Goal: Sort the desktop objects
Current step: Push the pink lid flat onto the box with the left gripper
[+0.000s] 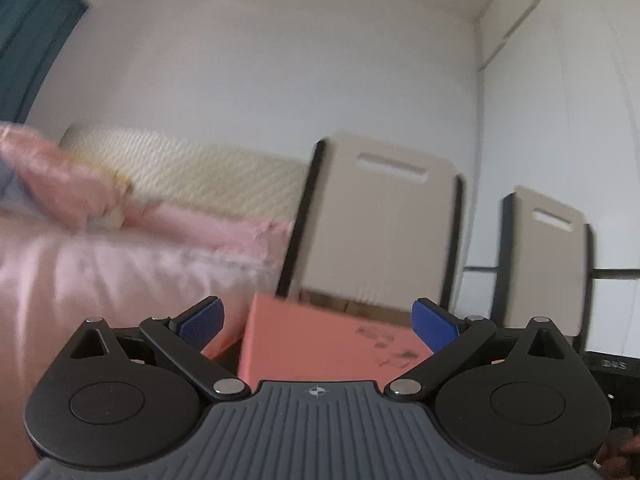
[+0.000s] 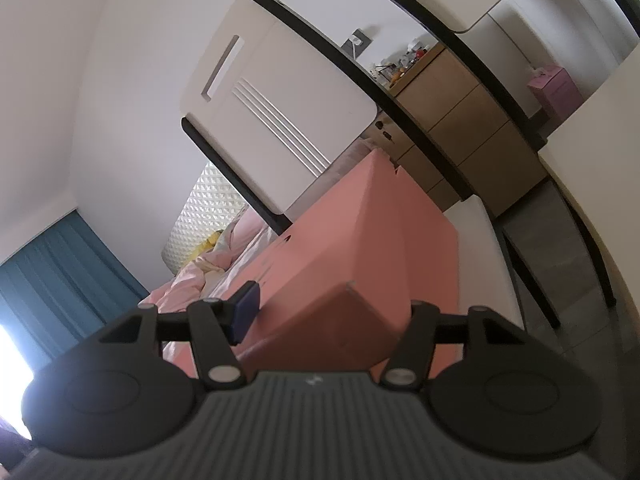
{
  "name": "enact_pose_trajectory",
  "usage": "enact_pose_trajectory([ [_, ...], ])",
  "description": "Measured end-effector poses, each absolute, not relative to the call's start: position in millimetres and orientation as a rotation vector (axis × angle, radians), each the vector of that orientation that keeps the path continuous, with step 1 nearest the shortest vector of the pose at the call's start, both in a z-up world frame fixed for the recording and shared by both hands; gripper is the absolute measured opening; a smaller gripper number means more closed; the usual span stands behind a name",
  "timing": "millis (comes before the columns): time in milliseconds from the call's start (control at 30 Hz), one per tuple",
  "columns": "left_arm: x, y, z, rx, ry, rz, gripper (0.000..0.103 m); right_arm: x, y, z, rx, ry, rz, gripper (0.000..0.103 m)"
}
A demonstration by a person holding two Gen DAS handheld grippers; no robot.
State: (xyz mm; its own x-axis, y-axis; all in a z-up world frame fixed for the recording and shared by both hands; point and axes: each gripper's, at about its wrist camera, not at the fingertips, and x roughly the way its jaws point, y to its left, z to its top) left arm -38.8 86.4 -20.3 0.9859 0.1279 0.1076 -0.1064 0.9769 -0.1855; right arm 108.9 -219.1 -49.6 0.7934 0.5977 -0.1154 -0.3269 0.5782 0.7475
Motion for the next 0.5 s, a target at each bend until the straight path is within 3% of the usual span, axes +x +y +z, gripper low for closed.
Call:
enact_pose_trajectory([
  [200,-28,67,-26,-0.094,-0.046,0.037,0.101,106,-220,-47,0.773,0.385,0.538,0.065],
  [267,-22,63,-29,-0.065,-0.012,0.051,0.101,104,-220,-46,0.759,0.389,0.513,0.092],
  [300,-20,62,-31,-0.055,0.005,0.055,0.101,102,-222,-45,0.753,0.389,0.496,0.095],
  [500,-16,55,-36,0.006,0.033,0.091,0.101,92,-234,-41,0.732,0.371,0.476,0.095],
])
